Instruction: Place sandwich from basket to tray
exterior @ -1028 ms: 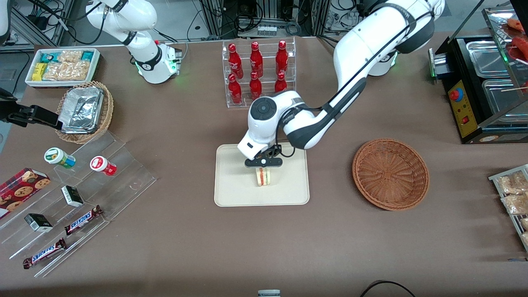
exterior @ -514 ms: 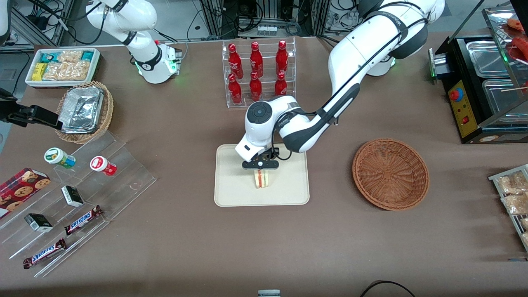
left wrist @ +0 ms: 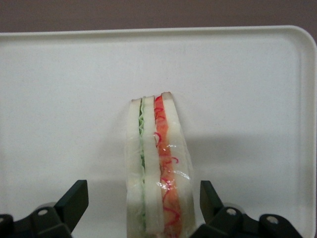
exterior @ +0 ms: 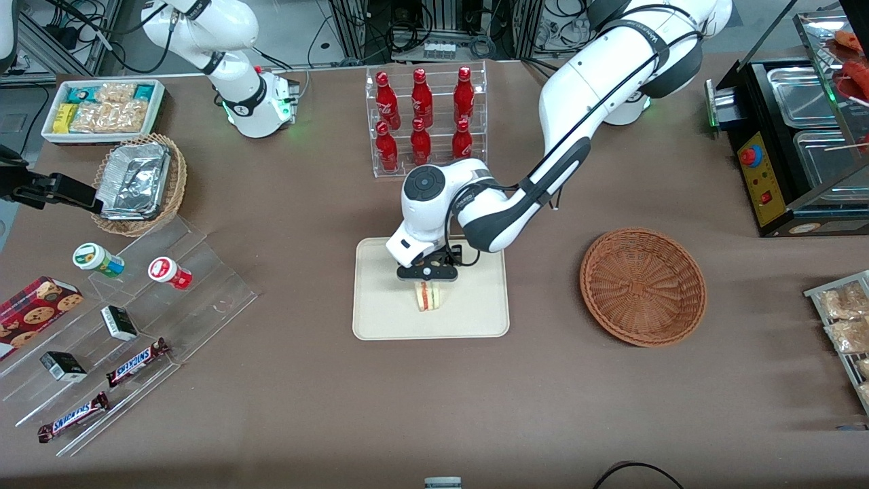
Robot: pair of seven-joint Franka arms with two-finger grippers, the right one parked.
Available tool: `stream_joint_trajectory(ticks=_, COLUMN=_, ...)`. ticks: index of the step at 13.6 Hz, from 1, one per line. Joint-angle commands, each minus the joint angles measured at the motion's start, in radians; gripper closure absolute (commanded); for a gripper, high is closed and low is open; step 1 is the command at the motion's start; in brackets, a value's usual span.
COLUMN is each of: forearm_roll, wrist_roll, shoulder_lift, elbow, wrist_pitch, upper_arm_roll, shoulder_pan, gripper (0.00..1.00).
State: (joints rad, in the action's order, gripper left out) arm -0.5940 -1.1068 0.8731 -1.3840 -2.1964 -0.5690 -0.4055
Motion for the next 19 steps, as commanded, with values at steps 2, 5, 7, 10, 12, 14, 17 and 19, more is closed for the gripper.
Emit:
stream_joint_trajectory(ticks=2, forearm_roll=0.055, wrist_roll=-0.050, shoulder_lift=-0.103, elbow=0.014, wrist_pitch=0.099, upper_arm_roll=0.006, shoulder_pan=0.005, gripper=0.01)
stream_joint_trajectory(ticks=5, forearm_roll=0.161, wrist_roll=-0.039, shoulder_lift=-0.247, elbow=0.008, wrist_pitch=0.266, upper_arm_roll=-0.003, shoulder_pan=0.075, gripper=0.01)
stream_joint_trajectory(ticks=7, forearm_roll=0.213, wrist_roll=-0.033, shoulder_lift=-0.350, elbow=0.005, wrist_pitch=0.395, upper_arm_roll=-0.003, shoulder_pan=0.134, gripper=0.01)
stream_joint_trajectory(ticks=10, forearm_roll=0.287, wrist_roll=0.103, shoulder_lift=-0.475, elbow=0.005, wrist_pitch=0.571, upper_arm_roll=-0.003, shoulder_pan=0.230, gripper=0.01)
stream_joint_trajectory(ticks=12, forearm_roll=0.341, wrist_roll=0.229, shoulder_lift=-0.537, elbow=0.005, wrist_pitch=0.656, upper_arm_roll=-0.003, shoulder_pan=0.298, gripper=0.01)
stream_joint_trajectory(ticks=14, forearm_roll=0.368, wrist_roll=0.321, shoulder_lift=-0.589, elbow=0.005, wrist_pitch=0.720, upper_arm_roll=-0.003, shoulder_pan=0.355, gripper=0.01)
stream_joint_trajectory(ticks=17, forearm_roll=0.390, wrist_roll=0.503, shoulder_lift=-0.649, elbow=0.005, wrist_pitch=0.811, upper_arm_roll=0.012, shoulder_pan=0.419, gripper=0.01)
stream_joint_trajectory(ticks=19, forearm_roll=0.439, wrist_roll=0.634, shoulder_lift=-0.704, elbow=0.003, wrist_pitch=0.848, upper_arm_roll=0.143, shoulder_pan=0.401, gripper=0.01)
